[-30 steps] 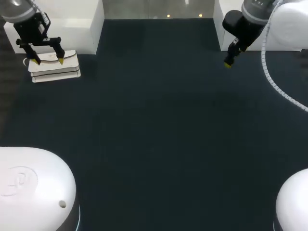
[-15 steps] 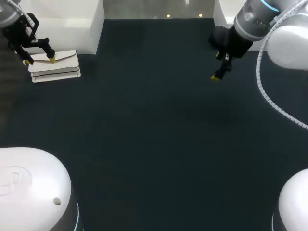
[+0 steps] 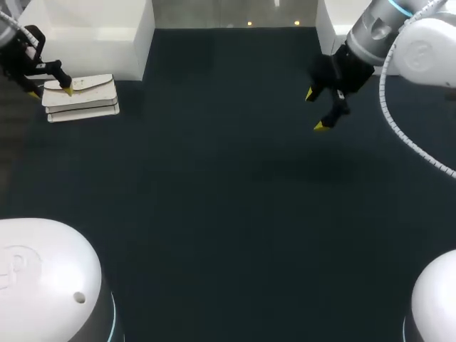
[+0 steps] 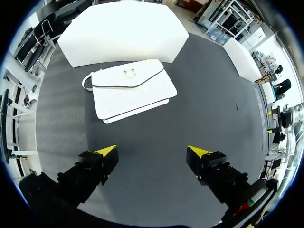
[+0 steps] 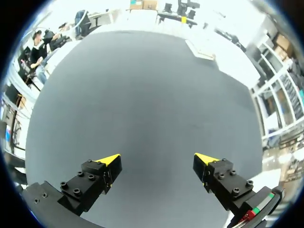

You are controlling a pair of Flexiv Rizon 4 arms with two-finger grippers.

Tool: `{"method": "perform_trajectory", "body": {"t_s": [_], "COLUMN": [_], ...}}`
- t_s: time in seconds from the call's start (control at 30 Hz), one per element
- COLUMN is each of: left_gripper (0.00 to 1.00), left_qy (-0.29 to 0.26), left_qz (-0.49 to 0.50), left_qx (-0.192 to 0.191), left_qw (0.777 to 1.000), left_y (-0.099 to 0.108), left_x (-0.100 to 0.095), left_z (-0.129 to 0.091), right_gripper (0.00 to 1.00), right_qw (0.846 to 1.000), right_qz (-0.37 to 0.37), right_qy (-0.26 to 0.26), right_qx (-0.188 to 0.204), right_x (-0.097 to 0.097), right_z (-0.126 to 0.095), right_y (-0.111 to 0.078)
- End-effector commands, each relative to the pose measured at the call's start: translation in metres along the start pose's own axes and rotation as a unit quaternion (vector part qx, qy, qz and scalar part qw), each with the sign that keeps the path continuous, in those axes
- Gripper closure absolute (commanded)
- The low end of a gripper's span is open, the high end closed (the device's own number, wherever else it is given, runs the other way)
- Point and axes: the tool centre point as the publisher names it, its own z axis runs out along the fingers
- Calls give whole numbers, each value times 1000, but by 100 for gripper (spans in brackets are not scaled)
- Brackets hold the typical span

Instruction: Pick up the bag, open it, inspect its contents, close it, and place it on the opposite side

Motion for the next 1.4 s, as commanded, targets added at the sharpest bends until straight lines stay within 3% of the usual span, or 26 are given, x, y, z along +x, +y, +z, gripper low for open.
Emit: {"method": "perform_trajectory", "body": {"t_s": [0.03,0.83,1.4], "left_gripper": [0,0,0], "left_qy": [6,14,18], "left_qz": [-1,-3,-1], "left_qx": [0,19,37], "left_qw": [1000,1000,999], "left_y": [-5,-13,-9], "left_x": [-8,-36,-56], "left_z": [3,7,5], "right_gripper": [0,0,0], "right_qw": [999,999,998], "right_qz": [8,16,26], "right_qy": [31,22,34], "right_qx": [-6,-32,-45], "right_x": [-12,-28,-35], "right_z": [11,52,72], "right_y": [7,32,29]}}
